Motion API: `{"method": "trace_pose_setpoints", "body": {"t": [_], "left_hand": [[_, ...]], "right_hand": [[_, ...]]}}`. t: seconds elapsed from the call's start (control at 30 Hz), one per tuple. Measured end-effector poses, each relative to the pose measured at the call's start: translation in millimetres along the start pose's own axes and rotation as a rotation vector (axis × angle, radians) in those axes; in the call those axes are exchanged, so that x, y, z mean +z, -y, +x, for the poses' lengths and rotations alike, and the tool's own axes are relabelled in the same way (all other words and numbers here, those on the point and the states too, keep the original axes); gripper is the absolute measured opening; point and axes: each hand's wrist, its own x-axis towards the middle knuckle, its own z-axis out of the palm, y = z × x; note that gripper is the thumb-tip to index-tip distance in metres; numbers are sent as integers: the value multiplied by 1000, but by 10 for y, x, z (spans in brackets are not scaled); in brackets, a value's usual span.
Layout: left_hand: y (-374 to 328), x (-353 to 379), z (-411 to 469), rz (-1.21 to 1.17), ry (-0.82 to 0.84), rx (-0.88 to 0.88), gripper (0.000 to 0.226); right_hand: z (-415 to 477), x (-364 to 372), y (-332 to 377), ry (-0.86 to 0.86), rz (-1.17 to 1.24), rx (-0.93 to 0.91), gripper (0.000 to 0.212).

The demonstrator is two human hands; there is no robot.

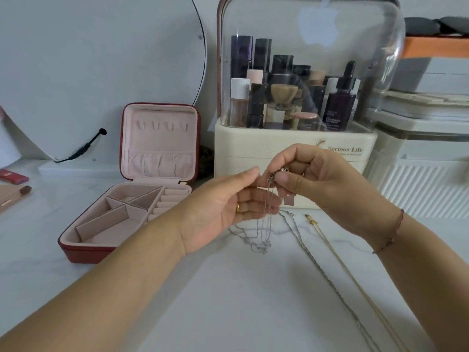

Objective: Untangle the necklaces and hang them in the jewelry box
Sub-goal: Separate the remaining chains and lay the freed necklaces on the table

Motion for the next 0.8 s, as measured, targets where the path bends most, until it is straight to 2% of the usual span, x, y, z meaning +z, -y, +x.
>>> {"method": "trace_pose_setpoints", "body": {"t": [0.1, 0.2, 0.57, 0.8], "left_hand": [[-3, 4, -6, -91, 25, -33, 27], [-8, -7, -15, -49, 8, -23, 24], [57, 11, 6, 49, -42, -10, 18], [65, -10, 33, 13, -114, 11, 14]], "right_hand": [[-6, 20, 24, -3, -35, 23, 14], [-17, 9, 33, -10, -42, 29, 7], [-13, 29, 44, -7, -16, 27, 13], [-7, 26, -7, 30, -12, 49, 18]]}}
